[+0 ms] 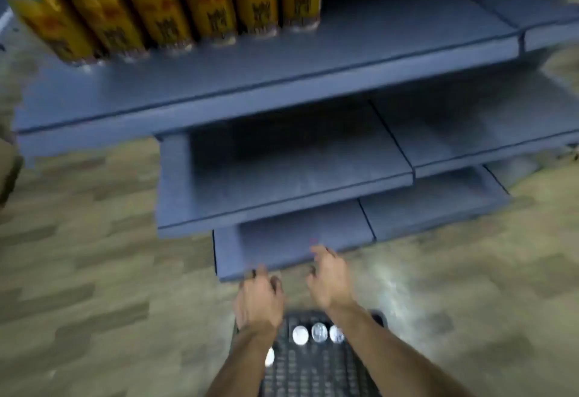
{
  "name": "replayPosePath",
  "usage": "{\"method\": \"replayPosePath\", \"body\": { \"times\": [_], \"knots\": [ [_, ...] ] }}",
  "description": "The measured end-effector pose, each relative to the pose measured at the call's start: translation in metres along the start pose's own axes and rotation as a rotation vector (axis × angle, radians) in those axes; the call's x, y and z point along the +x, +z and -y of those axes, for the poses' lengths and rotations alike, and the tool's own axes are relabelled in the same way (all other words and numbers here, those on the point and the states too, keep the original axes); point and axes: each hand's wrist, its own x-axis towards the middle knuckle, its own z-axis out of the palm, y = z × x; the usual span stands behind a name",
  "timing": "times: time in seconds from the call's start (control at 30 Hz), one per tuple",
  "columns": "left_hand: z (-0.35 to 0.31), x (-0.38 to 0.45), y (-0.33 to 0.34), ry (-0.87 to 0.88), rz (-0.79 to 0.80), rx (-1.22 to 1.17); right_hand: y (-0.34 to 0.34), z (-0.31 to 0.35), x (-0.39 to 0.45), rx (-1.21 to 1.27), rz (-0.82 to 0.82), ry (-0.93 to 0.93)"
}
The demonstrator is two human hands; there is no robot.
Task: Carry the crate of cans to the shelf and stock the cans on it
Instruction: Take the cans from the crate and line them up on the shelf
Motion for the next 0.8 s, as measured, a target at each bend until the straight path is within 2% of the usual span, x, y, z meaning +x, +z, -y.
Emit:
{"method": "replayPosePath", "body": {
  "times": [0.13,0.37,0.57,0.8],
  "knots": [
    [0.036,-0.015,0.047,-0.029,0.153,0.060,0.047,-0.037,-0.018,-0.070,0.169,0.161],
    [0.097,-0.056,0.113,-0.058,0.335,0.135,0.123,-0.113,-0.064,-0.163,0.501,0.302],
    [0.131,-0.080,0.184,-0.105,0.489,0.173,0.182,-0.188,-0.096,-0.277,0.556,0.390],
    [0.141,-0.076,0.263,-0.099,0.511,0.157,0.241,-0.249,-0.083,-0.349,0.536,0.383]
  ]
}}
